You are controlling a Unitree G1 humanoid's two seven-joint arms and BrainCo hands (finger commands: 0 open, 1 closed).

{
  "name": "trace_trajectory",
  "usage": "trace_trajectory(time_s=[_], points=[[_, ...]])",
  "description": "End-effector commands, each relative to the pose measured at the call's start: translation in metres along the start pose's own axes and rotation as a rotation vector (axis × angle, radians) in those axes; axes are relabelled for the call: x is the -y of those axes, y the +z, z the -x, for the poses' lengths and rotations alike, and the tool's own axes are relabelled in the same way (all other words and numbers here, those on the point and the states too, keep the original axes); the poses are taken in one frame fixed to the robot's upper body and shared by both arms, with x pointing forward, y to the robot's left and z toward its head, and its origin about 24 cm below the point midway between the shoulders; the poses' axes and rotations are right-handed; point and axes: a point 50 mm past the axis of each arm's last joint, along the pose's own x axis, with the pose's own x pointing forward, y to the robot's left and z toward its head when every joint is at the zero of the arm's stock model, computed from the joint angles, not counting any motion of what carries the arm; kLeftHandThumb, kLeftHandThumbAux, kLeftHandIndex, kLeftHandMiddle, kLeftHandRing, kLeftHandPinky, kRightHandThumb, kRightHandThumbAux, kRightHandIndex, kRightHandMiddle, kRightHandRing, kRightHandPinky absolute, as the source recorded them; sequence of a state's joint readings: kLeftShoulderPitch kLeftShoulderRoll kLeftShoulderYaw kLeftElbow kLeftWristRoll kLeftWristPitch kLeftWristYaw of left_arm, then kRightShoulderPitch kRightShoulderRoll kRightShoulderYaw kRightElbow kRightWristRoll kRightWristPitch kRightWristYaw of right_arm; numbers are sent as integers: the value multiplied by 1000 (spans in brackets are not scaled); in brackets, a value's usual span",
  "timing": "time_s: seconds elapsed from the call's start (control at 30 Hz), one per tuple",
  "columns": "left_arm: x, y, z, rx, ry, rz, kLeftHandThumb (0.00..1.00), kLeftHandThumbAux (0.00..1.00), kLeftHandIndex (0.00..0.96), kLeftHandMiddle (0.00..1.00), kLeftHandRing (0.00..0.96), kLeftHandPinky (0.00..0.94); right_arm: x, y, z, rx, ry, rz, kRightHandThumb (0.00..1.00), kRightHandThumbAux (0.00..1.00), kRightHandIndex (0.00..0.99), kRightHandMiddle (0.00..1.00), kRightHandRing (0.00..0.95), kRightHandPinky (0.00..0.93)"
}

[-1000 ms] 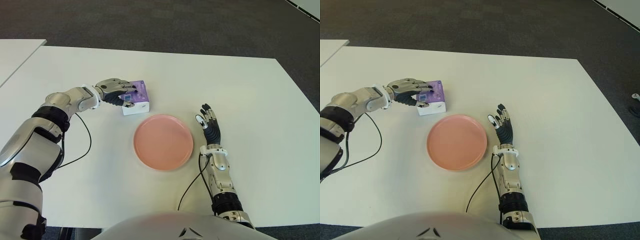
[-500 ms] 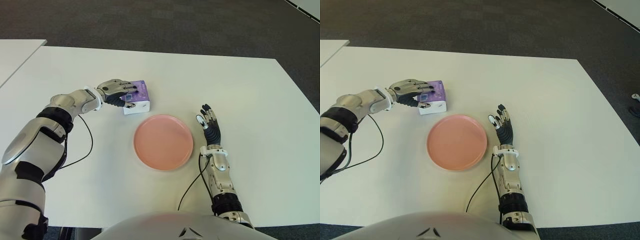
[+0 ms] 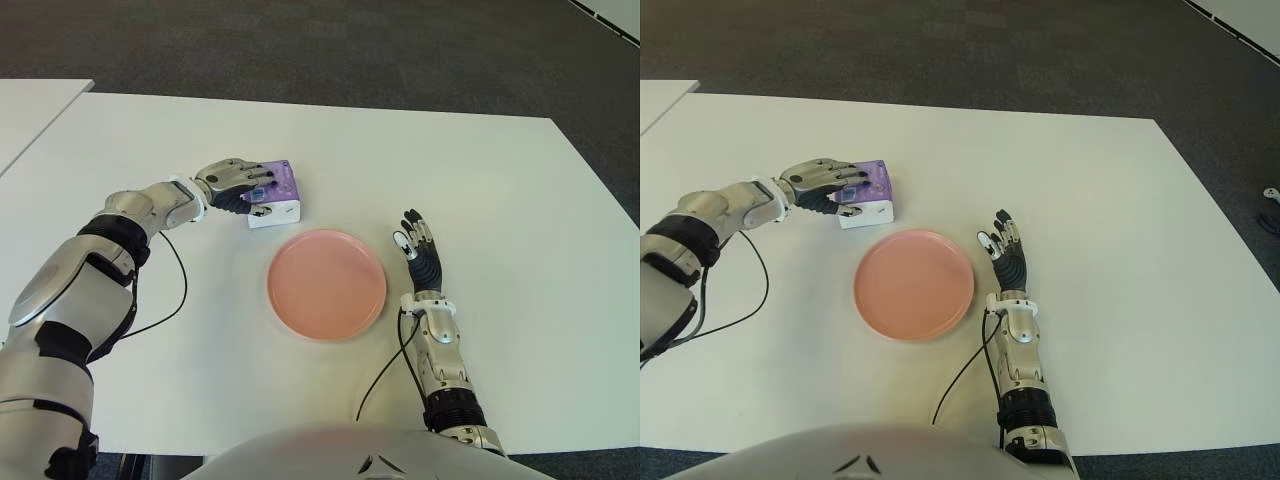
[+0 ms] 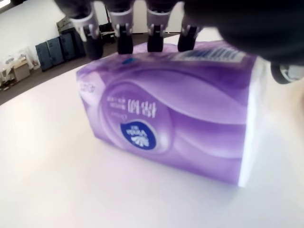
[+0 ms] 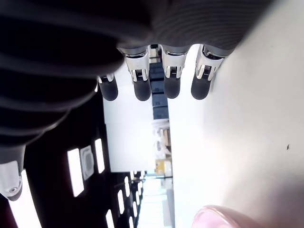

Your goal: Put the tissue paper into the plate.

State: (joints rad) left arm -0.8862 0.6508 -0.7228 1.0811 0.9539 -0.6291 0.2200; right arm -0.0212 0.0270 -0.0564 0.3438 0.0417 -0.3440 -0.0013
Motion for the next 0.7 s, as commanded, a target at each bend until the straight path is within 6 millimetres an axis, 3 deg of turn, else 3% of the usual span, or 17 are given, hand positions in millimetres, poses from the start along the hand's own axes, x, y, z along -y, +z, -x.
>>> trace_trajectory(time_s=[0.03, 0.7], points=[[12, 6, -1, 12, -45, -8, 334, 83, 0, 0, 0, 0, 3, -19, 12, -114, -14, 0, 385, 486, 10, 0, 0, 0], [13, 9, -4, 26, 53, -128, 297, 76, 0, 0, 0, 0, 6, -23, 11, -126, -6, -15, 424, 504, 40, 0, 0, 0]])
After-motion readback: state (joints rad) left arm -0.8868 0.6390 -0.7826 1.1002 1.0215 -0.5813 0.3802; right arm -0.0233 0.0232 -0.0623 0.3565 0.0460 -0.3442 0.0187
